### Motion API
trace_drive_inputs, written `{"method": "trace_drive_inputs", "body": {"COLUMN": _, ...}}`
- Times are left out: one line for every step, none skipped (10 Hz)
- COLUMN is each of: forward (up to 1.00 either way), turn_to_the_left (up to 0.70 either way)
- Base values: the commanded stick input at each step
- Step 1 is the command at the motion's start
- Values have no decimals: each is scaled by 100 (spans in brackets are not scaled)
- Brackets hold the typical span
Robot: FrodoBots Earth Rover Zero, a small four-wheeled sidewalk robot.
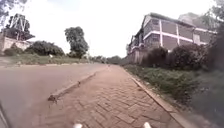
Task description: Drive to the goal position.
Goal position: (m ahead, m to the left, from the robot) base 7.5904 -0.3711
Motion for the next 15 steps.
{"method": "trace_drive_inputs", "body": {"forward": 50, "turn_to_the_left": 0}}
{"method": "trace_drive_inputs", "body": {"forward": 50, "turn_to_the_left": 0}}
{"method": "trace_drive_inputs", "body": {"forward": 50, "turn_to_the_left": 0}}
{"method": "trace_drive_inputs", "body": {"forward": 50, "turn_to_the_left": 0}}
{"method": "trace_drive_inputs", "body": {"forward": 50, "turn_to_the_left": 0}}
{"method": "trace_drive_inputs", "body": {"forward": 50, "turn_to_the_left": 0}}
{"method": "trace_drive_inputs", "body": {"forward": 50, "turn_to_the_left": 0}}
{"method": "trace_drive_inputs", "body": {"forward": 50, "turn_to_the_left": 0}}
{"method": "trace_drive_inputs", "body": {"forward": 50, "turn_to_the_left": 0}}
{"method": "trace_drive_inputs", "body": {"forward": 50, "turn_to_the_left": 0}}
{"method": "trace_drive_inputs", "body": {"forward": 50, "turn_to_the_left": 0}}
{"method": "trace_drive_inputs", "body": {"forward": 50, "turn_to_the_left": 0}}
{"method": "trace_drive_inputs", "body": {"forward": 50, "turn_to_the_left": 0}}
{"method": "trace_drive_inputs", "body": {"forward": 50, "turn_to_the_left": 0}}
{"method": "trace_drive_inputs", "body": {"forward": 50, "turn_to_the_left": 0}}
